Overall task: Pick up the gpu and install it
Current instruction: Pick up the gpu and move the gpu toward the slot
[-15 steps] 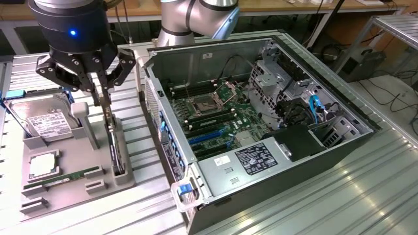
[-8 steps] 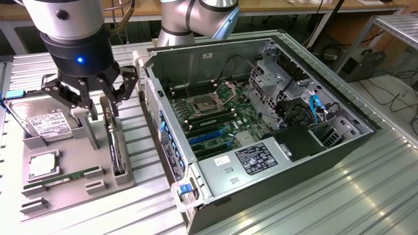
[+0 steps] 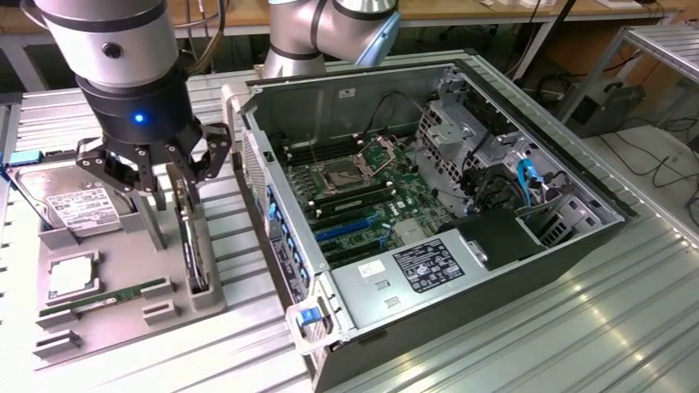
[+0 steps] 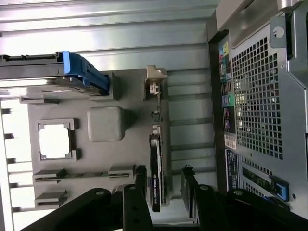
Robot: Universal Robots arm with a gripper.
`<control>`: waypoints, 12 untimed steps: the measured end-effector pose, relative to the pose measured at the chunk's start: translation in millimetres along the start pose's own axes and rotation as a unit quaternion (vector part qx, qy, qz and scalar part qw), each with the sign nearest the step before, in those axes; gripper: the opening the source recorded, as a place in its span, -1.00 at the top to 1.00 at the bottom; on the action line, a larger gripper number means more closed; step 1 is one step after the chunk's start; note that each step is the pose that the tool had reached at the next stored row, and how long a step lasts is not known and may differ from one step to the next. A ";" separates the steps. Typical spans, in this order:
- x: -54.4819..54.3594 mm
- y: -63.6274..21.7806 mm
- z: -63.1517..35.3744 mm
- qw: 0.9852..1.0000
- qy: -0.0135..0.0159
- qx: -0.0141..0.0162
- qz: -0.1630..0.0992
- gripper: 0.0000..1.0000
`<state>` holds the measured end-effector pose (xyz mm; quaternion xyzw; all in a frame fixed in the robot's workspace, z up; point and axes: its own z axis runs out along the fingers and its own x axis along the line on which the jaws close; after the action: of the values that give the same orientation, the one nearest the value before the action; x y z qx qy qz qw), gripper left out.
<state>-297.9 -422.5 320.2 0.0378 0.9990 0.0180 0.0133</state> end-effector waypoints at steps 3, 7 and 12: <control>0.7 -0.3 5.4 1.000 0.000 0.000 0.000 0.15; 2.3 -0.8 14.4 1.000 0.000 0.000 0.000 0.15; 5.9 -1.6 28.2 1.000 0.000 0.000 0.000 0.15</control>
<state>-303.1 -422.7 291.8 0.0377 0.9990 0.0180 0.0133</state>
